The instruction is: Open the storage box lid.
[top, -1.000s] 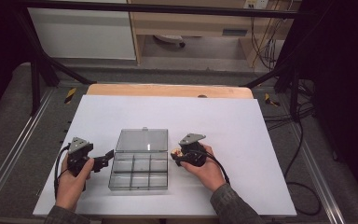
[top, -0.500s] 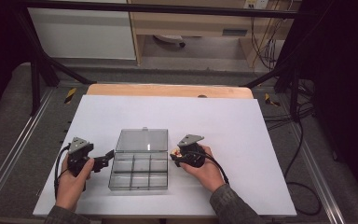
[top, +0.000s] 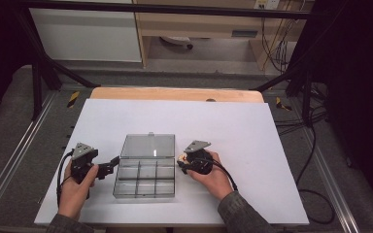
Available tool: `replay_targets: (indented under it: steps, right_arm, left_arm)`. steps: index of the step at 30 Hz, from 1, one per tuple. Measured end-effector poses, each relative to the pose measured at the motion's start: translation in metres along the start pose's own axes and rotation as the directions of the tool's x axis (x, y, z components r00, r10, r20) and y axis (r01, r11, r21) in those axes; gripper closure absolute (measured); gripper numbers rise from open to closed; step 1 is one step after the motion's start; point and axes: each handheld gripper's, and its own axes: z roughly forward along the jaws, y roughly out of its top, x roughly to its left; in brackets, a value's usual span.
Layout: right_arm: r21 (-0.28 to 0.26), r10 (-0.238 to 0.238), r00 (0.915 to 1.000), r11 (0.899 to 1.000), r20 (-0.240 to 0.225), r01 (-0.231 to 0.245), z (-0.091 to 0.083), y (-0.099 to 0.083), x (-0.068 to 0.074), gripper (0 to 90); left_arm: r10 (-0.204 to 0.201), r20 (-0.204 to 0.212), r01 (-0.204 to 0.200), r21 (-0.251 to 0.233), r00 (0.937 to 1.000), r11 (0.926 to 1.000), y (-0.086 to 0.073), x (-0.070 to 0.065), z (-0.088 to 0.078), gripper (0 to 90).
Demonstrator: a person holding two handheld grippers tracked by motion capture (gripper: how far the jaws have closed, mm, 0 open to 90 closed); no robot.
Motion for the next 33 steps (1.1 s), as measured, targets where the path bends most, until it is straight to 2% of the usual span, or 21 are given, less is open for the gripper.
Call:
replay_targets:
  steps: [23, 33]
  right_arm:
    - [-0.014, 0.033, 0.9994, 0.999, -0.014, -0.033, 0.0079, -0.0006, -0.0041, 47.1]
    - [-0.017, 0.009, 0.9999, 1.0, -0.008, -0.009, 0.0067, 0.0008, -0.0034, 48.6]
  left_arm:
    - [0.004, 0.002, -0.004, 0.004, 1.0, 1.0, 0.0, -0.0005, 0.0005, 9.1]
    - [0.002, 0.0, -0.002, 0.001, 1.0, 1.0, 0.0, 0.0006, -0.0002, 9.1]
